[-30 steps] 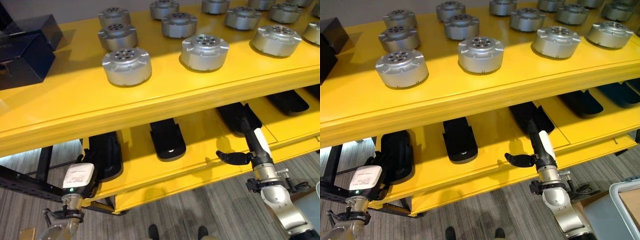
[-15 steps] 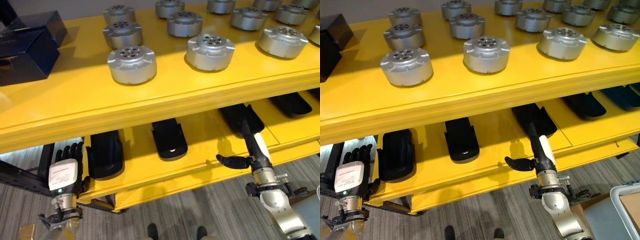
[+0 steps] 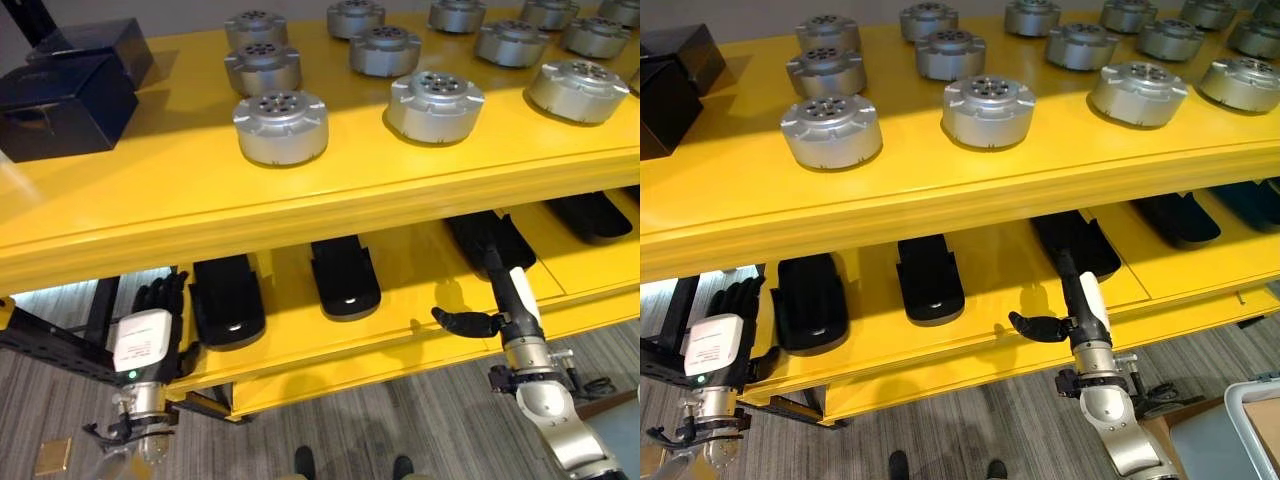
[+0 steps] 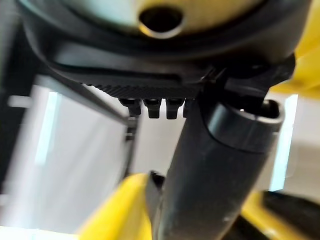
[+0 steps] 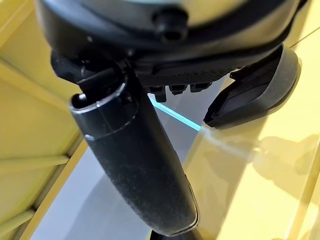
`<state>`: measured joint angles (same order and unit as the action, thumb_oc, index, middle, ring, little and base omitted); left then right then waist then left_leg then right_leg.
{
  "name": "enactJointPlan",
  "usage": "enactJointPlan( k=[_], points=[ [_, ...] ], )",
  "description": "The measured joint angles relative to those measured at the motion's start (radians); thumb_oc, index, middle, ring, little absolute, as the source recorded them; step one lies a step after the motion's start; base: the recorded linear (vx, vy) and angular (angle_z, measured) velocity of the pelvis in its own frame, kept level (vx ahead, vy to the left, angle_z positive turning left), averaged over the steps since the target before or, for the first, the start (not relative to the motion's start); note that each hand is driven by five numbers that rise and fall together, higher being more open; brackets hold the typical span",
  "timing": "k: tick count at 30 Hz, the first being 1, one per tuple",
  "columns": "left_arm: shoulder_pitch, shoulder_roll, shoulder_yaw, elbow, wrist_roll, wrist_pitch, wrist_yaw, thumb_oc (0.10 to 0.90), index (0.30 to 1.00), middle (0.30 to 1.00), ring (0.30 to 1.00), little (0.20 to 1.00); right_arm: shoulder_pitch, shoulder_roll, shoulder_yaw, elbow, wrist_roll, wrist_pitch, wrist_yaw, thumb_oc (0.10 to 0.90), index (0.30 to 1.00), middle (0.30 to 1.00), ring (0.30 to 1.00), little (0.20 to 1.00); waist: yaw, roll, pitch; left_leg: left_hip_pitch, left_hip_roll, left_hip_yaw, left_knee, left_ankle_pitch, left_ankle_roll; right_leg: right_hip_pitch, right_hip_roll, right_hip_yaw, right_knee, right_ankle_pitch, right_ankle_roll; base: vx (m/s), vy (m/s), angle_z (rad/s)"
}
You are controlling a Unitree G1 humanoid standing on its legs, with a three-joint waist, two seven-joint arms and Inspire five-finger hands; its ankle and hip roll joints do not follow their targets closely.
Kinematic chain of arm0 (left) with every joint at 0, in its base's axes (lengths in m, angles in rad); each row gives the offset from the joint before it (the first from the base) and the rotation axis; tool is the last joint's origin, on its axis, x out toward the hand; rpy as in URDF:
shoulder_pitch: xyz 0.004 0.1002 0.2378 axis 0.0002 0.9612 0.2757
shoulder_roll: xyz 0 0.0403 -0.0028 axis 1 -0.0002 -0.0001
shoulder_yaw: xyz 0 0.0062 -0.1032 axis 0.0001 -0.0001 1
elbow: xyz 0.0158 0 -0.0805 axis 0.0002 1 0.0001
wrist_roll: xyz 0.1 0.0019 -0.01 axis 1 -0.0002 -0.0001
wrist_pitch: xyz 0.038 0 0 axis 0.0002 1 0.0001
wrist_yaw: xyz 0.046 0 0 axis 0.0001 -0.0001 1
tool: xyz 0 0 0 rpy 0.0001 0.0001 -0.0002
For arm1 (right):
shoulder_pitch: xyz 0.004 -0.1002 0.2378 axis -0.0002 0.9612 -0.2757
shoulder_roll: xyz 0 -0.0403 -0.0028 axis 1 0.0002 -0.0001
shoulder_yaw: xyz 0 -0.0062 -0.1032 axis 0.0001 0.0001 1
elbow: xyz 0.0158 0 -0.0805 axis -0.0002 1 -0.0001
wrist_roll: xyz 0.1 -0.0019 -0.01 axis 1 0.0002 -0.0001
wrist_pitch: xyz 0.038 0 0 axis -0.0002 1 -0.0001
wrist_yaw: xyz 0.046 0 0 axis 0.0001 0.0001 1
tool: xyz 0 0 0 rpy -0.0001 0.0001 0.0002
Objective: Move parts from the plastic box to the shelf.
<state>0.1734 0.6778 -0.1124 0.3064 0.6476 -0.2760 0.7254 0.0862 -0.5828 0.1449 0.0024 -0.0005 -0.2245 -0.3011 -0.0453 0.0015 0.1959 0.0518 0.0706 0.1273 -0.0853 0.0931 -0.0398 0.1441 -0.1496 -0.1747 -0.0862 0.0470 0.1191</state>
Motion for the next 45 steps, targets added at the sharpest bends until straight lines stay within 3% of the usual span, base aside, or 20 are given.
enactJointPlan(
  k=[4,7,8,12,17,23,32,34,36,40,45],
  points=[
    [0.012,0.002,0.013,-0.154,-0.094,-0.090,-0.110,0.900,1.000,1.000,1.000,1.000,0.008,0.005,-0.005,-0.005,-0.011,0.000,-0.010,0.900,1.000,1.000,1.000,1.000,0.004,0.000,0.000,0.001,0.000,-0.002,0.000,0.000,0.000,0.002,0.000,-0.001,0.000,0.000,0.000,-0.01,0.003,0.00],
    [0.042,0.051,0.040,-0.272,-0.133,-0.162,-0.235,0.900,1.000,1.000,1.000,1.000,0.031,0.006,-0.024,-0.028,-0.018,0.000,-0.010,0.900,1.000,1.000,1.000,1.000,0.006,0.002,0.000,0.000,-0.001,-0.005,0.000,0.000,0.000,0.002,-0.001,-0.002,0.000,0.000,0.000,-0.04,0.017,0.00],
    [0.080,0.091,0.056,-0.407,-0.286,-0.170,-0.397,0.900,1.000,1.000,1.000,1.000,0.046,0.005,-0.048,-0.054,-0.018,-0.001,-0.010,0.900,1.000,1.000,1.000,1.000,0.014,0.002,0.000,0.000,-0.002,-0.006,0.000,0.000,0.000,0.002,-0.002,-0.002,0.000,0.000,0.001,-0.04,0.011,0.00],
    [0.099,0.092,0.078,-0.525,-0.557,-0.189,-0.648,0.900,1.000,1.000,1.000,1.000,0.055,0.004,-0.071,-0.089,-0.018,0.000,-0.011,0.900,1.000,1.000,1.000,1.000,0.028,0.012,-0.002,0.001,-0.005,-0.008,0.000,0.000,0.001,0.005,-0.004,-0.008,0.000,-0.002,0.003,-0.02,0.000,0.05],
    [0.117,0.095,0.081,-0.536,-0.607,-0.115,-0.760,0.900,1.000,1.000,1.000,1.000,0.060,-0.018,-0.077,-0.090,-0.012,0.001,-0.009,0.900,1.000,1.000,1.000,1.000,0.045,0.023,-0.002,0.000,-0.005,-0.013,0.000,0.001,0.001,0.005,-0.004,-0.010,0.000,-0.002,0.003,0.00,0.000,0.00],
    [0.151,0.098,0.154,-0.506,-0.682,-0.092,-0.845,0.900,1.000,1.000,1.000,1.000,0.069,-0.025,-0.087,-0.090,0.005,0.005,-0.008,0.900,1.000,1.000,1.000,1.000,0.052,0.023,-0.003,-0.015,-0.008,-0.028,0.000,0.004,0.002,0.002,-0.005,-0.028,0.000,-0.003,0.003,0.00,-0.002,0.10],
    [0.127,0.085,0.140,-0.516,-0.687,-0.053,-0.850,0.900,1.000,1.000,1.000,1.000,0.108,-0.024,-0.094,-0.134,0.030,0.024,0.002,0.900,1.000,1.000,1.000,1.000,0.048,0.024,-0.003,-0.014,-0.008,-0.029,0.000,0.004,0.001,0.003,-0.005,-0.029,0.000,-0.004,0.003,0.04,-0.009,0.00],
    [0.129,0.069,0.137,-0.518,-0.773,-0.052,-0.876,0.900,1.000,1.000,1.000,1.000,0.148,-0.024,-0.110,-0.211,0.087,0.024,0.033,0.900,1.000,1.000,1.000,1.000,0.047,0.025,-0.002,-0.021,-0.009,-0.029,0.003,0.007,0.002,-0.004,-0.005,-0.028,0.000,-0.004,0.003,-0.17,0.020,-0.02],
    [0.097,0.042,0.111,-0.520,-0.956,-0.037,-0.959,0.900,1.000,1.000,1.000,1.000,0.126,-0.025,-0.107,-0.263,0.124,0.000,0.055,0.900,1.000,1.000,1.000,1.000,0.046,0.033,-0.004,-0.065,-0.006,-0.030,0.005,0.024,0.005,-0.063,-0.004,-0.025,0.026,-0.003,0.002,-0.30,0.057,-0.03],
    [-0.019,0.023,-0.031,-0.523,-1.209,0.087,-1.162,0.900,1.000,1.000,1.000,1.000,-0.013,-0.032,-0.073,-0.233,0.167,-0.010,0.144,0.900,1.000,1.000,1.000,1.000,0.047,0.057,0.011,-0.120,-0.009,-0.032,0.004,0.048,0.012,-0.126,-0.011,-0.025,0.052,0.004,0.002,-0.04,0.032,0.05],
    [0.113,0.063,-0.042,-0.592,-1.447,0.162,-1.400,0.900,1.000,1.000,1.000,1.000,0.089,-0.108,-0.083,-0.267,0.297,-0.021,0.332,0.900,1.000,1.000,1.000,1.000,0.047,0.055,0.029,-0.065,-0.022,-0.029,0.000,0.020,0.010,-0.060,-0.022,-0.026,0.025,-0.001,0.010,0.05,0.014,-0.01]
  ],
)
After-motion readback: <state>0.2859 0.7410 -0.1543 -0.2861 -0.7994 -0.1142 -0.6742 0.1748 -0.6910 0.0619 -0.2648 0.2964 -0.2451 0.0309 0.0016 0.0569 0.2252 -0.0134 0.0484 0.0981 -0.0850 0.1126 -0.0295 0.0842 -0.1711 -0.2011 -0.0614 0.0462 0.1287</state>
